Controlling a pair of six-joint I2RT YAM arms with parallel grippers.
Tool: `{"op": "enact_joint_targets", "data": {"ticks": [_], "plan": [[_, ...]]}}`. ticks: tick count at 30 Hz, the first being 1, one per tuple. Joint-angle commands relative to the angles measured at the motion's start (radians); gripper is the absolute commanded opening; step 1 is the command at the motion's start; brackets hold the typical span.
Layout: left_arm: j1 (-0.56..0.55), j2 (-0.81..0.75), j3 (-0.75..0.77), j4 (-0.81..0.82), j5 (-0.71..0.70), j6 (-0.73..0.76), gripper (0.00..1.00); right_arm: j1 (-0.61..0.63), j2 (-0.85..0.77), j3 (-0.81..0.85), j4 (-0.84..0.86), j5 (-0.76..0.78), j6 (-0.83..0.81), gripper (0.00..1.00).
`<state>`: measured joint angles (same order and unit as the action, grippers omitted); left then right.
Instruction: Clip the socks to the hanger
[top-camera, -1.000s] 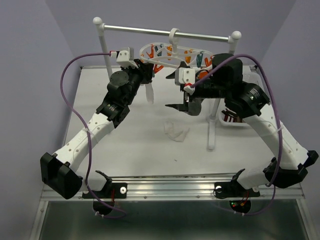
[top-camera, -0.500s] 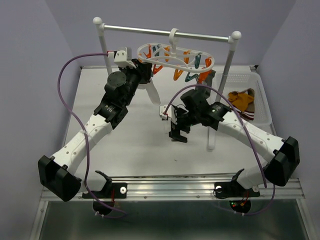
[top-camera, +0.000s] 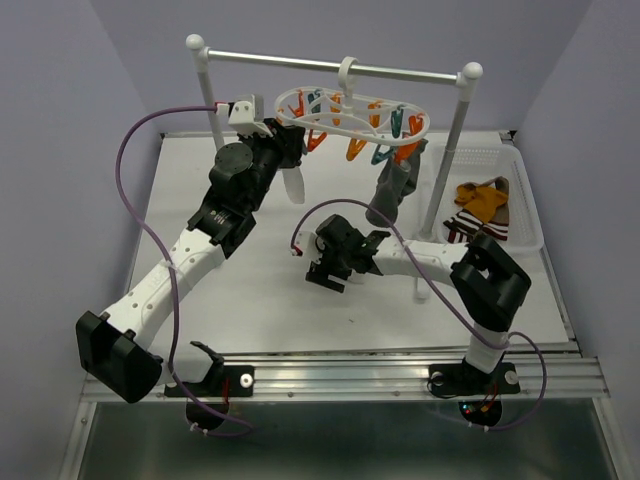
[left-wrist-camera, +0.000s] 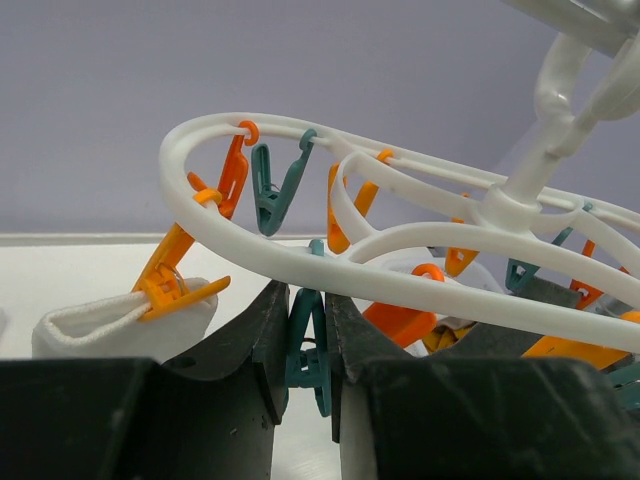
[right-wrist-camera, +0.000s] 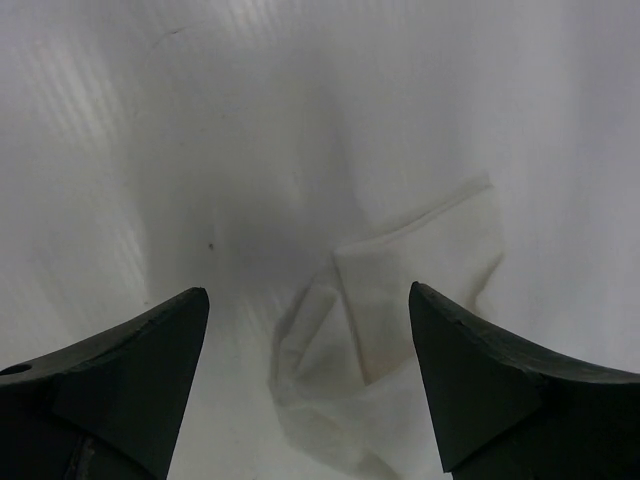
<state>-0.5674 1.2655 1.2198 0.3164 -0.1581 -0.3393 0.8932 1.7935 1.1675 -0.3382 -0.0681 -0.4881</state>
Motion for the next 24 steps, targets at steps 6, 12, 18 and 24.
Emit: {"op": "enact_joint_targets", "data": {"ticks": [6, 12, 18, 24], "plan": [[0.001, -0.052, 0.003, 0.062, -0.009, -0.01, 0.0, 0.006, 0.035, -0.018, 0.234, 0.181, 0.129, 0.77], [0.001, -0.063, -0.008, 0.053, -0.023, 0.005, 0.0, 0.006, 0.009, -0.078, 0.231, 0.185, 0.181, 0.75], [0.001, -0.063, -0.014, 0.059, -0.029, -0.001, 0.0, 0.006, -0.014, -0.135, 0.22, 0.182, 0.178, 0.76], [0.0, -0.06, -0.008, 0.062, -0.024, -0.006, 0.0, 0.006, 0.024, -0.118, 0.219, 0.287, 0.204, 0.72]]}}
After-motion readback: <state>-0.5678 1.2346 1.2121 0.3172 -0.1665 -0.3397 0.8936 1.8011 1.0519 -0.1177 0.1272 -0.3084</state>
